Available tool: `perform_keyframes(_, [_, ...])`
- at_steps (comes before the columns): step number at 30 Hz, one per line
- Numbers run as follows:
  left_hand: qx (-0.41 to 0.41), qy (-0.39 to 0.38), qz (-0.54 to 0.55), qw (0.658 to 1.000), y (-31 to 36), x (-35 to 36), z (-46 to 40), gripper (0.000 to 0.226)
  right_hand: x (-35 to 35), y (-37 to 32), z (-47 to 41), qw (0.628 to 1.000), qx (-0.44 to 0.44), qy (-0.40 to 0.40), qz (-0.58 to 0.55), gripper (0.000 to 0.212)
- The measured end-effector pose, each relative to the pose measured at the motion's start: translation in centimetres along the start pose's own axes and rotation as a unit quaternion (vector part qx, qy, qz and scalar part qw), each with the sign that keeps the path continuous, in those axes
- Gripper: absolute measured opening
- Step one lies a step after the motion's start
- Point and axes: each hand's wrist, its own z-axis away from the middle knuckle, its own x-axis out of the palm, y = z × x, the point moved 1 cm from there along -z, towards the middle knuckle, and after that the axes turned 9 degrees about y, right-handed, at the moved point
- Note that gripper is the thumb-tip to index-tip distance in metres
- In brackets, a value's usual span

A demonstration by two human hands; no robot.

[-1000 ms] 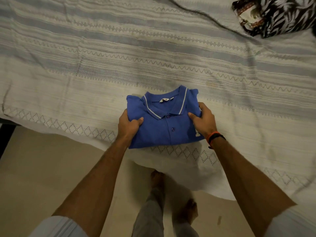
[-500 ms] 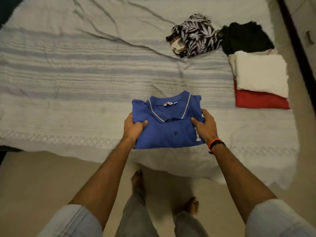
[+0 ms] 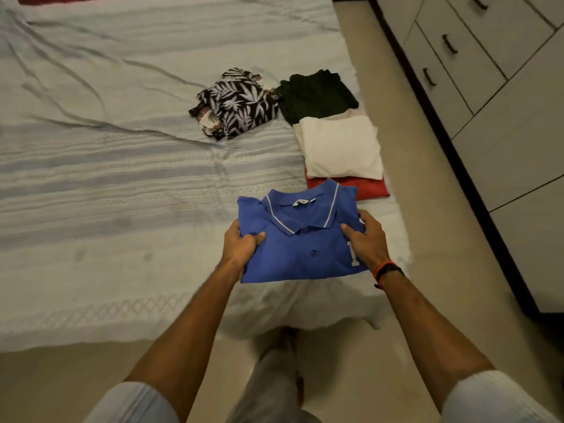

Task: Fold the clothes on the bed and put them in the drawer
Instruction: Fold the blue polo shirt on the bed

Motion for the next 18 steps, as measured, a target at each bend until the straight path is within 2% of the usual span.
perform_keyframes(9, [-0.019, -0.017, -0.030, 0.999, 1.2, 14.8, -7.8, 0.044, -4.8, 5.1, -13.6, 0.999, 0.044, 0.015, -0.016, 0.032])
perform_keyframes(18, [-0.018, -0.024, -0.037, 0.999, 4.5, 23.6, -14.6, 0.048, -7.1, 5.4, -24.8, 0.997, 0.073, 0.009, -0.007, 0.023])
